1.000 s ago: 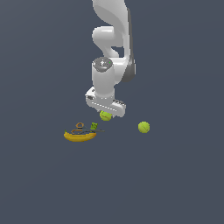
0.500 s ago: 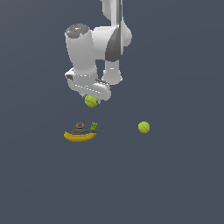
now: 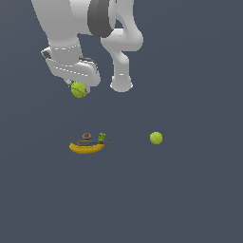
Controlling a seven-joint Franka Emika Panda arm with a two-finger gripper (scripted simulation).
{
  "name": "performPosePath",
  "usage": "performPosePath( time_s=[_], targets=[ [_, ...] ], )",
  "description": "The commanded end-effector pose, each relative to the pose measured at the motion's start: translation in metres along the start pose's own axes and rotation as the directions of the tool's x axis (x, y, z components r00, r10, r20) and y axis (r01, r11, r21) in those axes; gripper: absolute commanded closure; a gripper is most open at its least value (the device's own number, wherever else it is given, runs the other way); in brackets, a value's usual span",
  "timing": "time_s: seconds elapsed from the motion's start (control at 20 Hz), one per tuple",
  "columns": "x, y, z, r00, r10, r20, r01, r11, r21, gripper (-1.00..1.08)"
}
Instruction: Pick up a designated object from a clutter of objects.
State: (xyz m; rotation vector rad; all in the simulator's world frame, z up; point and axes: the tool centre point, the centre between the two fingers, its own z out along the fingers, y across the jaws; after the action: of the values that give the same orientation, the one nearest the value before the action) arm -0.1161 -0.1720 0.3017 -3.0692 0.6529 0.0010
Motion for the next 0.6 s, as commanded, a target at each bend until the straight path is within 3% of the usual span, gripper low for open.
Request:
performPosePath(
  time_s=[0.0,0.55],
  targets=[
    [0.002,0.018,-0.023,1.000,0.000,-0.001,0.000,1.000,-0.001,1.08],
    [0.012,0.067,-0.087,1.000,-0.001,-0.001,0.001,1.000,-0.003,1.08]
  ],
)
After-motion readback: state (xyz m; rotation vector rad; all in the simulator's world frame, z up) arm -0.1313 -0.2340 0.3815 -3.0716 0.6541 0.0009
